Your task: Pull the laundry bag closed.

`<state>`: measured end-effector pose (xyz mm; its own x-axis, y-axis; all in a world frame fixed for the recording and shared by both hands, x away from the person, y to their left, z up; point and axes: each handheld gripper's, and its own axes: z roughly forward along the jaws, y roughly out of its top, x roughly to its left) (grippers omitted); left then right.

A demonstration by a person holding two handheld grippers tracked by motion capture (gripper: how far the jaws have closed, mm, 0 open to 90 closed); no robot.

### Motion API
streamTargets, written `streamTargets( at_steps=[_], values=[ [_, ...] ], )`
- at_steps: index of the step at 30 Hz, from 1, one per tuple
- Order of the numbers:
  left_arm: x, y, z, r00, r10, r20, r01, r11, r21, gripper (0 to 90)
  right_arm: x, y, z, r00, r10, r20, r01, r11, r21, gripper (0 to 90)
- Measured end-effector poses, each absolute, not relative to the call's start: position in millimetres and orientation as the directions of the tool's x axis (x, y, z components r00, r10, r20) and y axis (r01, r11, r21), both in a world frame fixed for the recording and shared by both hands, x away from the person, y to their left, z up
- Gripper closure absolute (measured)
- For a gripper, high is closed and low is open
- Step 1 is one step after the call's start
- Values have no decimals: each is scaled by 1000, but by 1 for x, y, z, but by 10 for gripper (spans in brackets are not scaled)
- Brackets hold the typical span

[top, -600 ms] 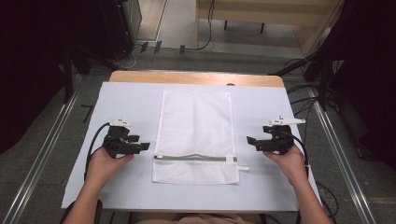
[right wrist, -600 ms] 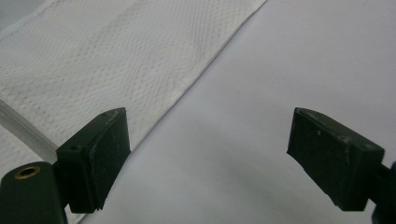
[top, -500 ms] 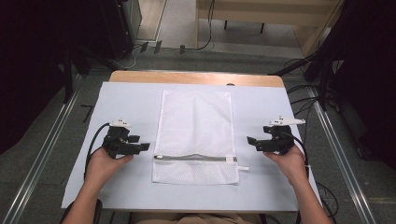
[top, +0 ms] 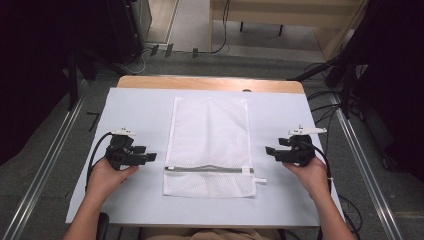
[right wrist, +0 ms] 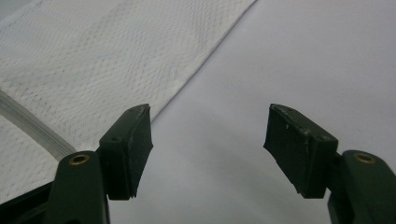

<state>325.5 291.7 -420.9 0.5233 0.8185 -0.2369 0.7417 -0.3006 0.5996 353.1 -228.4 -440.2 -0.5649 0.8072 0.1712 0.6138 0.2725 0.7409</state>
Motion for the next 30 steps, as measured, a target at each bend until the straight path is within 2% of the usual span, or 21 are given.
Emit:
streamTargets(
  at_steps=[5, 21, 30],
  values=[
    [322, 289, -422, 550, 803, -229, 734, -333, 592, 417, 353, -227, -441, -553, 816, 170, 629, 274, 728, 349],
    [323, 291, -420, 536, 801, -266, 746, -302, 594, 415, 352, -228, -439, -553, 805, 215, 647, 252, 719, 444],
    [324, 292, -421, 532, 806, -258, 749, -307, 587, 412, 352, -228, -442, -562, 798, 216, 649, 264, 714, 444]
  ],
)
